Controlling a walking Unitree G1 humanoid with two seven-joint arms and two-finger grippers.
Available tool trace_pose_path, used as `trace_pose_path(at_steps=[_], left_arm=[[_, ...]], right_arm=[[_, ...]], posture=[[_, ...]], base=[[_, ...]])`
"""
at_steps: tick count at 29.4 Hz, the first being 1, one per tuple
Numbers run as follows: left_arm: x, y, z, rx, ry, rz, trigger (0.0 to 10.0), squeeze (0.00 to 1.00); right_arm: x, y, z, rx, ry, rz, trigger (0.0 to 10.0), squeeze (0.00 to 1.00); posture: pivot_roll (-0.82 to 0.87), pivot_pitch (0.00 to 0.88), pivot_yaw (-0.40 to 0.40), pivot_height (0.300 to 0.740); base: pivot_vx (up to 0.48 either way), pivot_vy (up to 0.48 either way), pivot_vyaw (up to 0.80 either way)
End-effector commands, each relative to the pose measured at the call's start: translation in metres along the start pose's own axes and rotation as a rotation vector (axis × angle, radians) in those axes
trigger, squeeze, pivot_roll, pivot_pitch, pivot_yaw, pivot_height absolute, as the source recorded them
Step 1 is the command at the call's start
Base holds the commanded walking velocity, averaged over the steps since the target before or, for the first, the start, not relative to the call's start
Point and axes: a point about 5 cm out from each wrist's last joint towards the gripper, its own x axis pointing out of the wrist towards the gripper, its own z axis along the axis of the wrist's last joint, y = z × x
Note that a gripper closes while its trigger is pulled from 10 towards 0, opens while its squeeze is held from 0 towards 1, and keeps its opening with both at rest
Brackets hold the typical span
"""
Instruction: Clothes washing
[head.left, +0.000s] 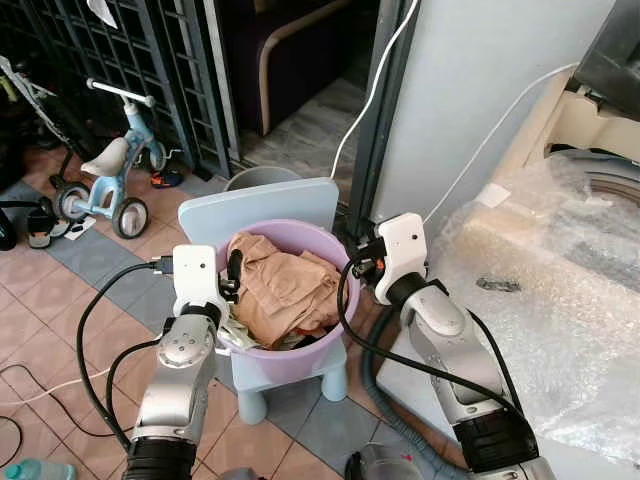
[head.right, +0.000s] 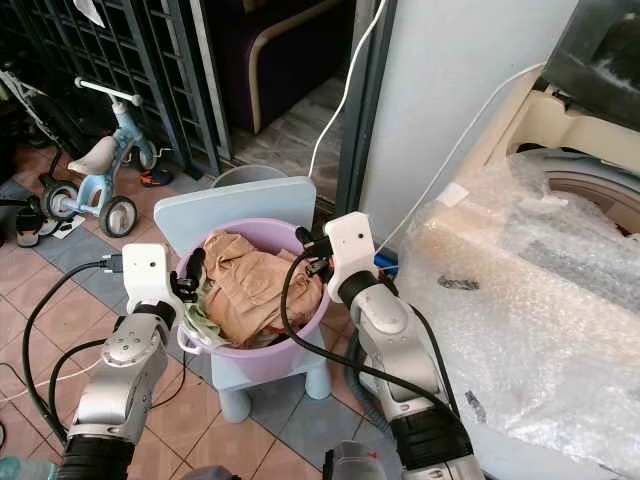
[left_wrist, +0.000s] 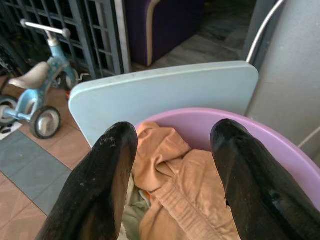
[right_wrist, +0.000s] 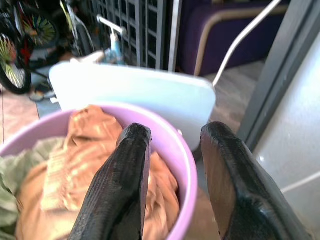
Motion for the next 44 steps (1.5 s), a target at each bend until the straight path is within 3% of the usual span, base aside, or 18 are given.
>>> trace_pose_path(at_steps=[1, 2, 5, 9, 13, 19, 26, 30, 34, 35, 36, 37, 44], left_arm=[[-0.003, 0.011, 0.004, 0.023, -0.025, 0.018, 10.0, 0.0], [-0.003, 0.011, 0.004, 0.023, -0.025, 0.018, 10.0, 0.0], [-0.007, 0.01, 0.006, 0.005, -0.035, -0.014, 10.0, 0.0], [-0.008, 0.013, 0.003, -0.003, -0.007, 0.044, 10.0, 0.0], [-0.01, 0.016, 0.001, 0.015, 0.011, 0.05, 10.0, 0.0], [-0.018, 0.029, -0.006, 0.058, 0.073, 0.092, 10.0, 0.0], [-0.034, 0.038, -0.007, 0.058, 0.093, 0.118, 10.0, 0.0], [-0.051, 0.043, -0.012, 0.058, 0.136, 0.139, 10.0, 0.0], [-0.062, 0.046, -0.014, 0.062, 0.166, 0.159, 10.0, 0.0], [-0.065, 0.047, -0.014, 0.066, 0.173, 0.162, 10.0, 0.0], [-0.065, 0.047, -0.014, 0.066, 0.173, 0.162, 10.0, 0.0], [-0.067, 0.048, -0.014, 0.069, 0.177, 0.163, 10.0, 0.0], [-0.08, 0.051, -0.013, 0.082, 0.201, 0.166, 10.0, 0.0]], right_arm=[[0.003, 0.007, 0.002, -0.011, 0.0, 0.022, 10.0, 0.0], [0.003, 0.007, 0.002, -0.011, 0.0, 0.022, 10.0, 0.0], [0.004, 0.014, -0.022, -0.135, 0.12, 0.03, 10.0, 0.0], [0.004, 0.02, -0.034, -0.214, 0.176, 0.057, 10.0, 0.0], [0.001, 0.026, -0.042, -0.111, 0.221, 0.154, 10.0, 0.0], [0.01, 0.014, -0.056, -0.072, 0.308, 0.066, 10.0, 0.0], [0.019, 0.015, -0.061, -0.085, 0.341, 0.055, 10.0, 0.0], [0.022, 0.019, -0.074, -0.135, 0.423, 0.073, 10.0, 0.0], [0.029, 0.02, -0.074, -0.131, 0.418, 0.071, 10.0, 0.0], [0.03, 0.021, -0.073, -0.129, 0.418, 0.064, 10.0, 0.6], [0.03, 0.021, -0.073, -0.129, 0.418, 0.064, 10.0, 0.6], [0.032, 0.021, -0.073, -0.128, 0.418, 0.059, 10.0, 1.0], [0.042, 0.023, -0.066, -0.216, 0.387, 0.022, 10.0, 1.0]], posture=[[-0.01, 0.103, 0.019, 0.74], [-0.01, 0.103, 0.019, 0.74], [0.0, 0.104, 0.019, 0.74], [0.01, 0.105, 0.02, 0.74], [0.01, 0.109, 0.021, 0.74], [0.05, 0.128, 0.021, 0.74], [0.11, 0.167, 0.013, 0.74], [0.13, 0.192, 0.008, 0.74], [0.16, 0.209, 0.013, 0.74], [0.16, 0.215, 0.015, 0.74], [0.16, 0.215, 0.015, 0.74], [0.17, 0.217, 0.016, 0.74], [0.2, 0.244, 0.025, 0.74]], base=[[0.274, 0.0, 0.0], [0.274, 0.0, 0.0], [0.48, 0.0, 0.0], [0.33, 0.0, 0.0], [0.0, 0.0, 0.0], [0.0, 0.0, 0.0], [0.117, 0.124, 0.0], [0.0, 0.0, 0.0], [0.0, 0.0, 0.0], [0.0, 0.0, 0.0], [0.0, 0.0, 0.0], [0.0, 0.0, 0.0], [0.0, 0.0, 0.0]])
